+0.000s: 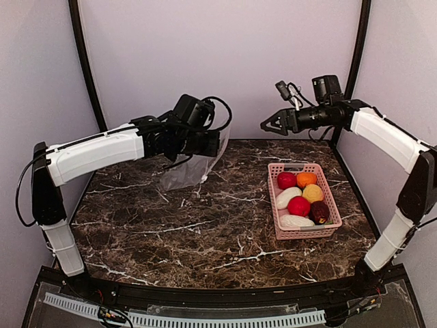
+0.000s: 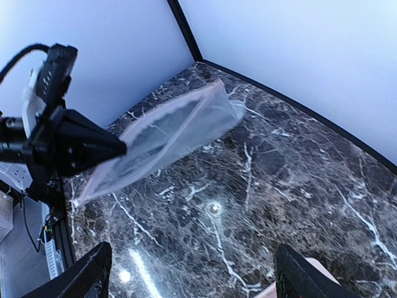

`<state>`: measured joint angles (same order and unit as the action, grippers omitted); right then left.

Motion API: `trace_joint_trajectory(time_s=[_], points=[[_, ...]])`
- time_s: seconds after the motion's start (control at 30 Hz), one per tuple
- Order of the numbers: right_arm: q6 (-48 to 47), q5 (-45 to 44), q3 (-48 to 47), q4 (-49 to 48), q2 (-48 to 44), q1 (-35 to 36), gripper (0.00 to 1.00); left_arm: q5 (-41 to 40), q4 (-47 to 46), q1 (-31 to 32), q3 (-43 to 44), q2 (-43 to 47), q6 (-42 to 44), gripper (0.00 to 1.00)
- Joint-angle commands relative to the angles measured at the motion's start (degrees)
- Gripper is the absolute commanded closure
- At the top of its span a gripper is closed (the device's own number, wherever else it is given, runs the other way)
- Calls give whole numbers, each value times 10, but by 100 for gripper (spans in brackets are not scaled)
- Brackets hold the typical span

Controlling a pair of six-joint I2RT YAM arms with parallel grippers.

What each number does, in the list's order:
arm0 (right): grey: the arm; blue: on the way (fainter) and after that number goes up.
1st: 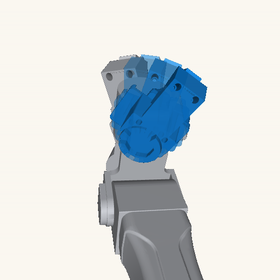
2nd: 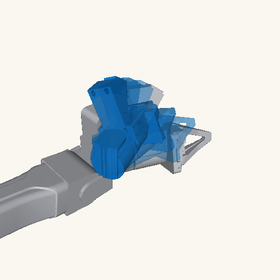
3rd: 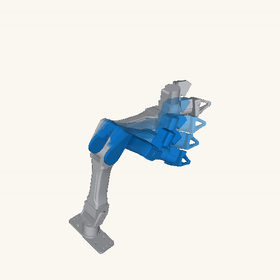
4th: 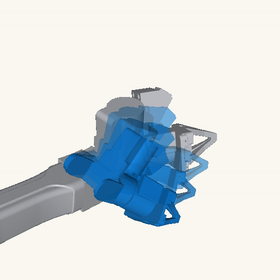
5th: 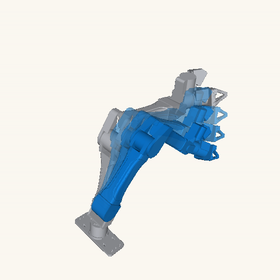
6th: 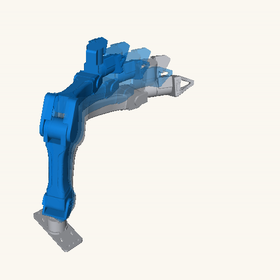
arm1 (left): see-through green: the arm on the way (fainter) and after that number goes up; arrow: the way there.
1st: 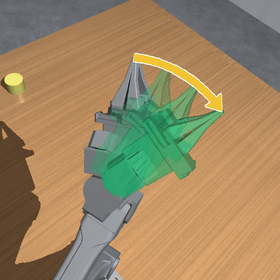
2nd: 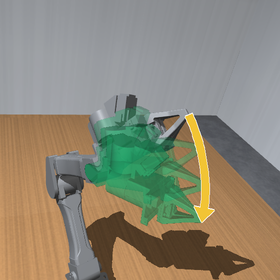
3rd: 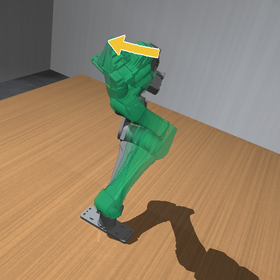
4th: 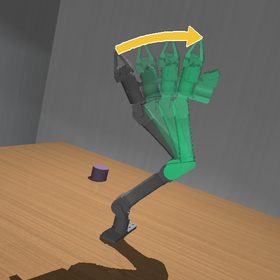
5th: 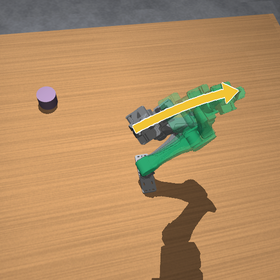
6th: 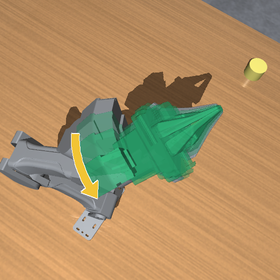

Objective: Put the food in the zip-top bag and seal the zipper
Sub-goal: Pass from the left arm to the right

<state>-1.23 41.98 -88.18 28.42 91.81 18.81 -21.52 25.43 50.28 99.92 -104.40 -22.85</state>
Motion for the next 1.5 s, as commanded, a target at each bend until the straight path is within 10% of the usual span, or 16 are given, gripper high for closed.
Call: trace_joint_trajectory(time_s=[0.0,0.63,0.8,0.97,1.47], points=[[76,0,-74,35,40,60,13,-14,-64,14,-61,41,-21,98],[198,-108,-154,55,165,162,24,-33,-165,47,-149,92,-42,97],[199,-93,-213,61,214,162,45,-37,-168,50,-153,97,-32,96],[201,-77,-220,55,219,167,100,-60,-164,50,-165,102,-33,96],[206,-258,-256,75,161,263,100,-41,-171,50,-170,84,-11,54]])
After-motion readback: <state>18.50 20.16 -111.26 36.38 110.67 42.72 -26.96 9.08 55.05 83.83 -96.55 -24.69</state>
